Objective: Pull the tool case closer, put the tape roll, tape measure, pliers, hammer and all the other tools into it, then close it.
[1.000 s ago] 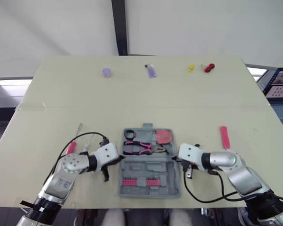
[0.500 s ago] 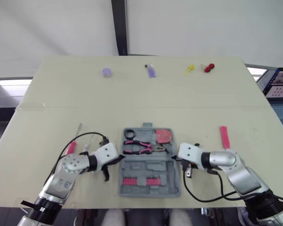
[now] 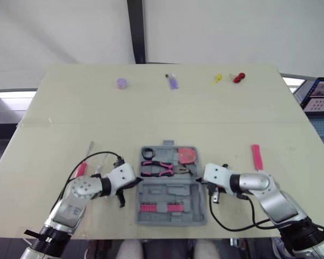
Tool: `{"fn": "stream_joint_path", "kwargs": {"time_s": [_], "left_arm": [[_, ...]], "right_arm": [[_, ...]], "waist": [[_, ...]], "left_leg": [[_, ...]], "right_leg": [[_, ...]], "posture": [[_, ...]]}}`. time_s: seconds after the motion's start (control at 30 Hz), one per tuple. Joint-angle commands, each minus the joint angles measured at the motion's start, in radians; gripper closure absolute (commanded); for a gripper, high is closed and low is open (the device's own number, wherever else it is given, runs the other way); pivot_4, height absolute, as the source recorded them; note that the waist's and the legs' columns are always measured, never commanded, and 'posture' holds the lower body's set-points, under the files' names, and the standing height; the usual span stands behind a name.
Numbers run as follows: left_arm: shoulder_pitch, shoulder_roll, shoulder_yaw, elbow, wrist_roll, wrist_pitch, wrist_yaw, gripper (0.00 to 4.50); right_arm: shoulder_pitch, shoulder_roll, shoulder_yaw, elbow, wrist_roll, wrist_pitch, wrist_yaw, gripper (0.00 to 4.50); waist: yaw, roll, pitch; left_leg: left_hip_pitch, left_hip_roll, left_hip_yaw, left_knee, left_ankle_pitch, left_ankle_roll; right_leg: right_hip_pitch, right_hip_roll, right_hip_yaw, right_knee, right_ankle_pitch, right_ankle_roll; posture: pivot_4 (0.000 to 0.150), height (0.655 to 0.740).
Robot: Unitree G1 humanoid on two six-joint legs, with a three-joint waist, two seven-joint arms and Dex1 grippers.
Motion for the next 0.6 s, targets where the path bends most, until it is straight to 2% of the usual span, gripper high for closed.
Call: {"fn": "stream_joint_path", "kwargs": {"time_s": [0.03, 0.6], "left_arm": [[-0.014, -0.019, -0.012, -0.015, -0.012, -0.04, -0.002, 4.5], [-0.018, -0.001, 0.007, 0.077, -0.002, -0.104, 0.009, 4.5]], "right_arm": [[0.004, 0.015, 0.006, -0.016, 0.004, -0.019, -0.008, 4.45], [0.006, -0.007, -0.004, 0.004, 0.009, -0.022, 0.008, 4.45]], "waist": [[0.0, 0.0, 0.0], [0.0, 0.0, 0.0]], "left_leg": [[0.0, 0.0, 0.0, 0.0, 0.0, 0.0], [0.0, 0.0, 0.0, 0.0, 0.0, 0.0]], "right_leg": [[0.0, 0.0, 0.0, 0.0, 0.0, 0.0], [0.0, 0.0, 0.0, 0.0, 0.0, 0.0]], "posture": [[0.15, 0.74], [0.15, 0.74]]}}
